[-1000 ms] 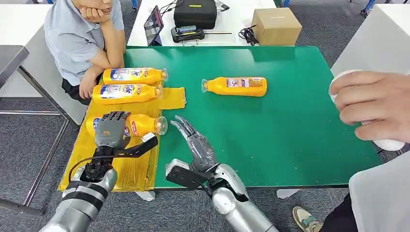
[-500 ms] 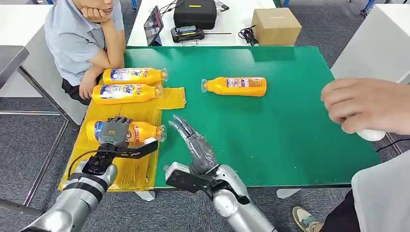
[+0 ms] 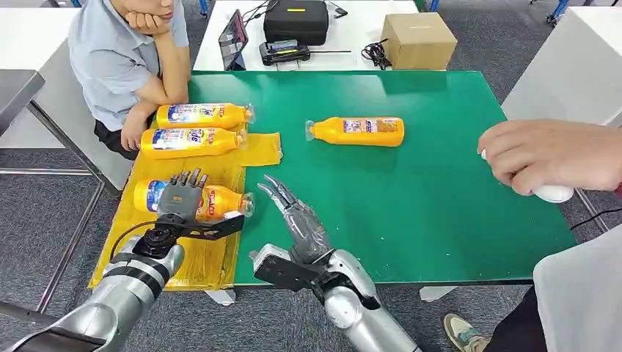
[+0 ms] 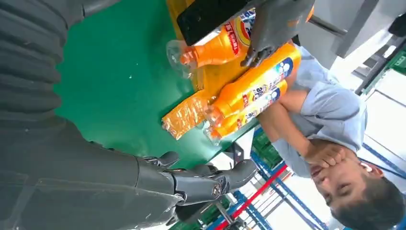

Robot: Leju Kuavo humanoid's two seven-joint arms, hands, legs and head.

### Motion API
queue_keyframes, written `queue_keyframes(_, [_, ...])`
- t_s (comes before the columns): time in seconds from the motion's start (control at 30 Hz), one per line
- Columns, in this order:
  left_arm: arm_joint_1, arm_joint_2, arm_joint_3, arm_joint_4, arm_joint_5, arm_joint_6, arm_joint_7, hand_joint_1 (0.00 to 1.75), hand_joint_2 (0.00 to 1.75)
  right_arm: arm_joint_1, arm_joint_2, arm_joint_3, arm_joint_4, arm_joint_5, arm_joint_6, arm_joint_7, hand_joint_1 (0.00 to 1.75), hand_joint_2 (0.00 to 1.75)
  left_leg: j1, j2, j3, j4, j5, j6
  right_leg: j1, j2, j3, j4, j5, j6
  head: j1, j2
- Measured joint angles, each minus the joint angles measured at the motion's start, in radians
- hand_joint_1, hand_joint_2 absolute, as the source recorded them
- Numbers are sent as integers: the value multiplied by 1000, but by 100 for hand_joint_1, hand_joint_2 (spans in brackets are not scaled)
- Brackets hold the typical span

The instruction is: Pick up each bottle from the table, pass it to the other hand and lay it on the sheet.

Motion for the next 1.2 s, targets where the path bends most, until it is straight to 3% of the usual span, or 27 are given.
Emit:
queue_keyframes(0.37, [-28, -21, -14, 48, -7, -5, 34, 0, 175, 0, 0, -2, 3, -6, 2, -2, 0, 175, 0, 0, 3, 0, 0, 0, 0, 0, 3, 0, 0, 0, 0, 0])
queue_keyframes(0.63, [-11, -25, -34, 53, -10, 135, 34, 0, 175, 0, 0, -4, 18, -7, -8, -11, 0, 175, 0, -1, 2, 0, 0, 0, 0, 0, 3, 0, 0, 0, 0, 0])
queue_keyframes(1.2, [-7, -25, -53, 55, -10, 150, 34, 0, 175, 0, 1, -4, 31, -9, -11, -13, 0, 175, 0, -1, 2, 0, 0, 0, 0, 0, 2, 0, 0, 0, 0, 0])
